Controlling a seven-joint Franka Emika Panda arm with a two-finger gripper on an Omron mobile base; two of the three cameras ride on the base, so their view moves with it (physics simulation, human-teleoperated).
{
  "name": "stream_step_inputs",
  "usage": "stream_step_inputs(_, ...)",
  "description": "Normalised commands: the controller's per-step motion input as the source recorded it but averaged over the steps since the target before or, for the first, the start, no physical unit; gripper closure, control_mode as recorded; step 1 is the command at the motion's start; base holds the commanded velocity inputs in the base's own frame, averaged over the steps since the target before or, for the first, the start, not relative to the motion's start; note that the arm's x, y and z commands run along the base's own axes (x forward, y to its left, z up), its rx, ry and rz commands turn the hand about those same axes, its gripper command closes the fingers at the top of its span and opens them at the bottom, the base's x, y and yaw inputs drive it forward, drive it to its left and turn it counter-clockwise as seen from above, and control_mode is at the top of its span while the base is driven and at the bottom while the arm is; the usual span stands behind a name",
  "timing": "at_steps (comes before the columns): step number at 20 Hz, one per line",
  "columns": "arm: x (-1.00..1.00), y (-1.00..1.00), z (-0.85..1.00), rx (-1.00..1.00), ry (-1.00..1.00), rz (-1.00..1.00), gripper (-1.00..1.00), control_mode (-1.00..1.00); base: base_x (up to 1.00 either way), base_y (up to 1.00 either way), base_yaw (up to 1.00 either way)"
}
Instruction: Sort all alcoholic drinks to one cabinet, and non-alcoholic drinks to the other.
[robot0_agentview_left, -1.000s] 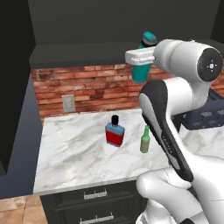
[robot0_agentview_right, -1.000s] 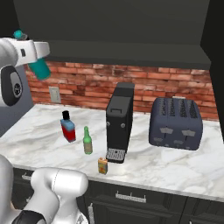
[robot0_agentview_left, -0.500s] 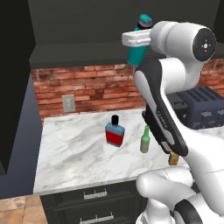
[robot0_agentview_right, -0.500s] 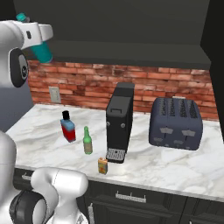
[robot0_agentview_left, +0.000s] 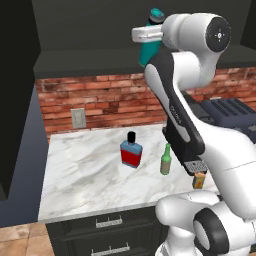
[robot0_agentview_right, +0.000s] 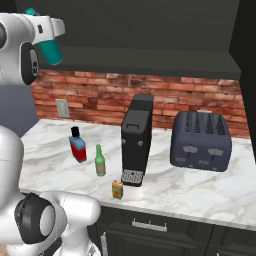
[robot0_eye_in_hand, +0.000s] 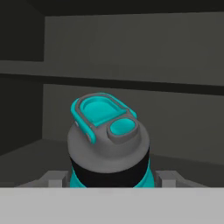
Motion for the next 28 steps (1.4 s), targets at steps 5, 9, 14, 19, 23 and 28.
stream_step_inputs(5, 0.42, 0.0, 0.0, 0.0, 0.0, 0.05, 1.0, -1.0, 0.0, 0.0, 0.0)
stream_step_inputs(9, 0.37, 0.0, -0.01, 0.0, 0.0, 0.03, 1.0, -1.0, 0.0, 0.0, 0.0)
stream_step_inputs(14, 0.38, 0.0, 0.0, 0.0, 0.0, 0.01, 1.0, -1.0, 0.0, 0.0, 0.0)
stream_step_inputs(19, 0.33, 0.0, -0.02, 0.0, 0.03, 0.0, 1.0, -1.0, 0.0, 0.0, 0.0)
stream_step_inputs(23, 0.33, 0.0, -0.09, 0.0, 0.04, 0.0, 1.0, -1.0, 0.0, 0.0, 0.0)
stream_step_inputs(28, 0.34, 0.0, -0.12, 0.0, 0.05, 0.0, 1.0, -1.0, 0.0, 0.0, 0.0)
